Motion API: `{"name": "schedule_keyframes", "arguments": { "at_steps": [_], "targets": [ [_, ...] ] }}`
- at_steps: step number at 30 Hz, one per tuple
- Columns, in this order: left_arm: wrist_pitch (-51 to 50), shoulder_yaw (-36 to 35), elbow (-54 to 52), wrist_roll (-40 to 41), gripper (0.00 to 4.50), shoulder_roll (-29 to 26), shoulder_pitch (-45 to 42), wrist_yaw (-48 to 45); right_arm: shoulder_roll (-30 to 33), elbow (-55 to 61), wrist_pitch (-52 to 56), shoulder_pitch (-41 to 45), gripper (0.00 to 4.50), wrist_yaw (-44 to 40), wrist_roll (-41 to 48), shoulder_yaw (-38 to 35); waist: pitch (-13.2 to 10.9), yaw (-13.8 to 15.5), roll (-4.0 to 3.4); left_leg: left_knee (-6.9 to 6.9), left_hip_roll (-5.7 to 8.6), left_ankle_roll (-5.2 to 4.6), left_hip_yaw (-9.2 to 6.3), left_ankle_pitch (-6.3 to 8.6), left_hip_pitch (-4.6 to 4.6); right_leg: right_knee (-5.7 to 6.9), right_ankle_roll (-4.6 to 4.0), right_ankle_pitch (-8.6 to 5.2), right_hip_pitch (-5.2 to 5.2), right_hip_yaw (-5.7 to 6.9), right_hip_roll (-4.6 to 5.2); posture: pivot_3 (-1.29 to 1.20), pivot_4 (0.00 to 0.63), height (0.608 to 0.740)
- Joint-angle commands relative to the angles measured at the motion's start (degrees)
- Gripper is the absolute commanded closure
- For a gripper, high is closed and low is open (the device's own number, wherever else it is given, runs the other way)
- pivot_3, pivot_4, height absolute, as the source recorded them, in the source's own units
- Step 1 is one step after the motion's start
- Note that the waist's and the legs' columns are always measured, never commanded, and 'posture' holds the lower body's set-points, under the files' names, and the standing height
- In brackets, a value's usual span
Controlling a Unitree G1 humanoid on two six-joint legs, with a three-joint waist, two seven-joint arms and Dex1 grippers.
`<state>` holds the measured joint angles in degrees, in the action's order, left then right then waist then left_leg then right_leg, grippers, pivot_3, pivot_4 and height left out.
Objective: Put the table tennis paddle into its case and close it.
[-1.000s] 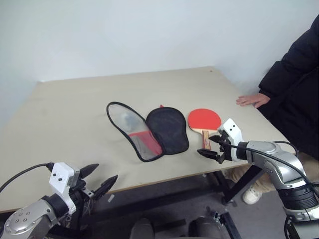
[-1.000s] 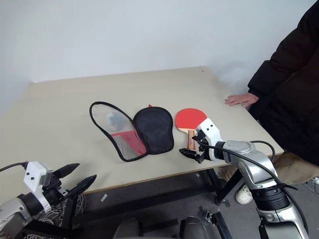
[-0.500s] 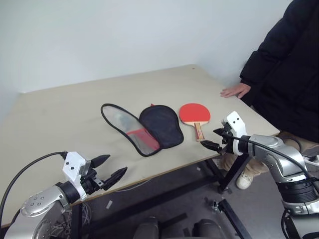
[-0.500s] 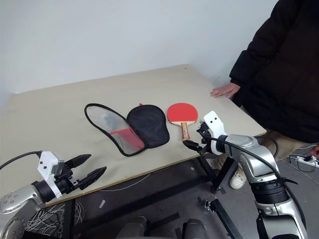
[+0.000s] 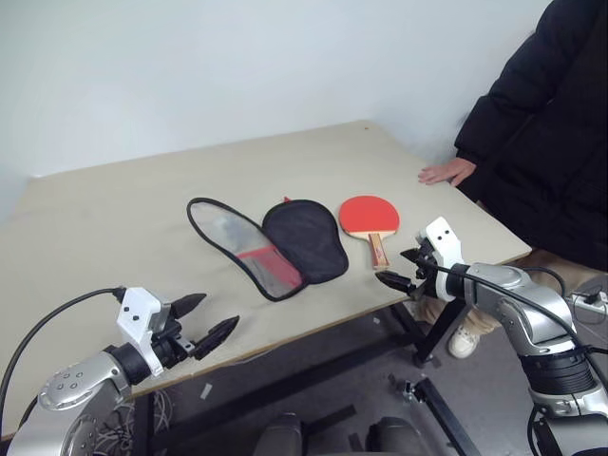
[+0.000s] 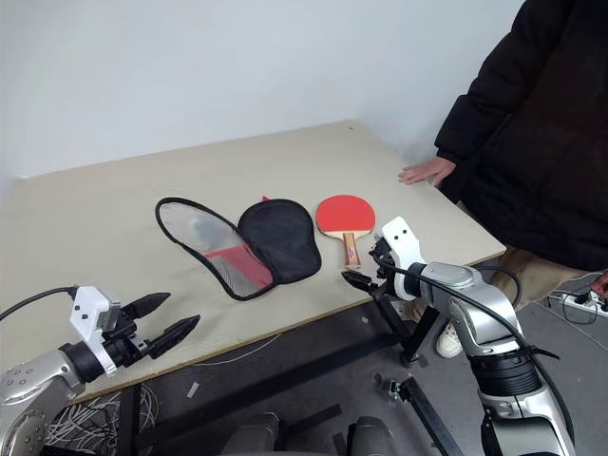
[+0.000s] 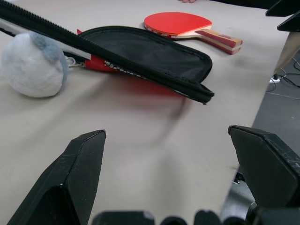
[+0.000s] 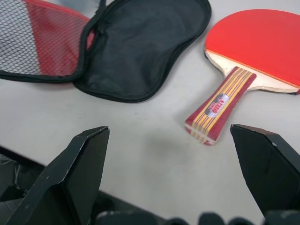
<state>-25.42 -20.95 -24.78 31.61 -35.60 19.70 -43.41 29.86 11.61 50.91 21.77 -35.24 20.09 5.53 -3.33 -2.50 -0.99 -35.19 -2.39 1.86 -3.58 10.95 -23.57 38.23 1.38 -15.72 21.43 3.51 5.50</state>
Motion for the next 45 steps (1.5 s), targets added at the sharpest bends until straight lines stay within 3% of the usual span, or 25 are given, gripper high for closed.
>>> {"name": "schedule_keyframes", "arguments": {
  "at_steps": [1, 8, 14, 29, 32, 41, 43, 45],
  "targets": [
    [0.89, -0.35, -1.30, -0.06, 0.02, 0.03, -0.79, 0.60, -1.02, -0.43, -0.90, 2.05, 0.00, 1.41, -0.52, -0.97, 0.01, 0.00, 0.03, -0.03, -0.06, 0.12, -0.07, -0.27, 0.00, 0.00, 0.01, 0.00, 0.03, -0.20, -0.23, 0.00, 0.000, 0.740],
    [0.85, 0.26, -1.84, -0.17, 0.02, 0.57, -0.79, 1.40, -6.55, -3.84, 2.43, 6.09, 0.00, 9.09, -3.20, -0.39, 0.09, -0.17, 0.29, 0.34, -0.04, -0.08, 0.12, -0.50, -0.07, -0.39, 0.41, -0.01, 0.28, -1.26, -0.70, 0.00, 0.000, 0.740],
    [0.90, 0.72, -2.26, -0.26, 0.02, 0.92, -0.54, 1.95, -12.25, -7.22, 4.89, 9.29, 0.00, 14.04, -5.16, 1.18, 0.08, -0.03, 0.31, 0.58, -0.05, -0.09, 0.15, -0.48, -0.13, -0.39, 0.53, -0.10, 0.50, -1.37, -0.77, 0.00, 0.000, 0.740],
    [1.58, -0.09, -5.08, 0.03, 0.02, 2.73, 2.45, 4.30, -19.41, -31.50, -6.91, 17.03, 0.00, 22.36, -13.30, 0.38, 0.08, -0.14, 0.30, 0.31, -0.08, -0.18, 0.18, -0.54, -0.06, -0.35, 0.39, 0.02, 0.47, -1.58, -0.93, 0.00, 0.000, 0.740],
    [1.67, -0.20, -5.34, 0.07, 0.00, 2.86, 2.80, 4.52, -19.72, -34.03, -8.14, 17.78, 0.54, 22.51, -13.78, 0.10, 0.08, -0.09, 0.30, 0.34, -0.10, -0.19, 0.18, -0.54, -0.07, -0.34, 0.42, 0.04, 0.52, -1.74, -1.04, 0.00, 0.000, 0.740],
    [2.10, 0.06, -5.57, 0.13, 0.00, 3.13, 3.37, 5.07, -20.78, -35.10, -7.08, 18.74, 2.95, 24.25, -13.66, -1.89, 0.08, -0.16, 0.30, 0.17, -0.07, -0.23, 0.22, -0.58, -0.04, -0.35, 0.31, -0.02, 0.44, -2.77, -1.65, 0.00, 0.000, 0.740],
    [2.15, 0.16, -5.52, 0.12, 0.00, 3.20, 3.33, 5.07, -21.06, -35.47, -6.80, 19.10, 3.22, 25.41, -13.81, -2.80, 0.08, -0.17, 0.30, 0.16, -0.08, -0.23, 0.23, -0.58, -0.03, -0.35, 0.31, -0.01, 0.45, -2.80, -1.66, 0.00, 0.000, 0.740],
    [2.17, 0.25, -5.39, 0.11, 0.00, 3.22, 3.20, 5.04, -21.47, -35.87, -7.12, 19.90, 3.22, 26.78, -13.79, -4.04, 0.08, -0.14, 0.30, 0.17, -0.08, -0.24, 0.21, -0.58, -0.02, -0.32, 0.29, 0.01, 0.45, -2.80, -1.69, 0.00, 0.000, 0.740]
  ]
}}
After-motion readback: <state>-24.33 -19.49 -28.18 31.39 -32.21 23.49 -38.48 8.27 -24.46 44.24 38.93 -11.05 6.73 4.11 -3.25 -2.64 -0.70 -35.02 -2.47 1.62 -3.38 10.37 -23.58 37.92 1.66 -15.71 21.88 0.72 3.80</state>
